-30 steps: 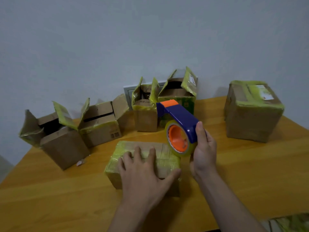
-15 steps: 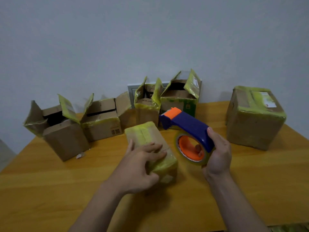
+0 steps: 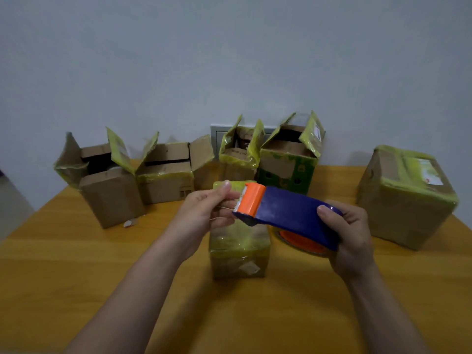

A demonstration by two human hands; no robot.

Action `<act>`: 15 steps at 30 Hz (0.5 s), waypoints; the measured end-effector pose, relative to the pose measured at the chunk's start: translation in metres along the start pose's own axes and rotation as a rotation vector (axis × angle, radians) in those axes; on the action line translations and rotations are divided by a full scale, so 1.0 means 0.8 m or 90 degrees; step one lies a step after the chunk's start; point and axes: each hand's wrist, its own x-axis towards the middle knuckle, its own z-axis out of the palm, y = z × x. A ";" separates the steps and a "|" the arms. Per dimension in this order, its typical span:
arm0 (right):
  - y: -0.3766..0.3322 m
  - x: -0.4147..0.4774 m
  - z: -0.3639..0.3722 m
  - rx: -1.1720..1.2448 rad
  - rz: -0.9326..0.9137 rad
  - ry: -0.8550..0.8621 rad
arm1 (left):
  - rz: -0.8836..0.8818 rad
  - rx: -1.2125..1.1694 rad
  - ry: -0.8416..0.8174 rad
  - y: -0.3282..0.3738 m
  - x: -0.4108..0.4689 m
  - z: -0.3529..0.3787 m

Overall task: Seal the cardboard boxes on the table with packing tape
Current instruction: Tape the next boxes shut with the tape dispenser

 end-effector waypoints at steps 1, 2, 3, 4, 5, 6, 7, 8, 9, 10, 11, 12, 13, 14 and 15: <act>-0.003 0.002 0.003 -0.002 -0.007 -0.017 | -0.028 -0.058 -0.031 0.003 -0.002 0.002; -0.005 0.004 0.005 0.004 -0.011 -0.026 | -0.047 -0.112 -0.065 0.005 -0.004 0.003; -0.006 0.006 0.007 0.014 -0.013 -0.033 | -0.060 -0.175 -0.098 0.004 -0.008 0.004; -0.006 0.008 0.009 0.031 -0.011 -0.038 | -0.079 -0.252 -0.121 0.003 -0.011 0.004; -0.006 0.008 0.011 0.049 -0.006 -0.046 | -0.105 -0.334 -0.136 0.002 -0.014 0.004; -0.006 0.009 0.014 0.067 0.000 -0.055 | -0.136 -0.413 -0.147 -0.001 -0.018 0.005; -0.006 0.010 0.018 0.085 0.010 -0.066 | -0.164 -0.484 -0.158 -0.005 -0.022 0.006; -0.006 0.010 0.022 0.100 0.020 -0.076 | -0.183 -0.541 -0.167 -0.008 -0.026 0.009; -0.005 0.011 0.025 0.113 0.029 -0.086 | -0.195 -0.586 -0.176 -0.011 -0.029 0.010; -0.005 0.011 0.029 0.127 0.037 -0.096 | -0.201 -0.623 -0.182 -0.013 -0.032 0.012; -0.004 0.011 0.032 0.144 0.044 -0.103 | -0.203 -0.653 -0.183 -0.015 -0.034 0.013; -0.004 0.011 0.035 0.163 0.051 -0.107 | -0.202 -0.677 -0.185 -0.015 -0.036 0.014; -0.004 0.011 0.038 0.177 0.055 -0.107 | -0.193 -0.691 -0.187 -0.016 -0.037 0.015; -0.006 0.011 0.041 0.190 0.059 -0.108 | -0.178 -0.695 -0.189 -0.017 -0.039 0.014; -0.007 0.012 0.042 0.194 0.061 -0.107 | -0.162 -0.686 -0.192 -0.017 -0.040 0.013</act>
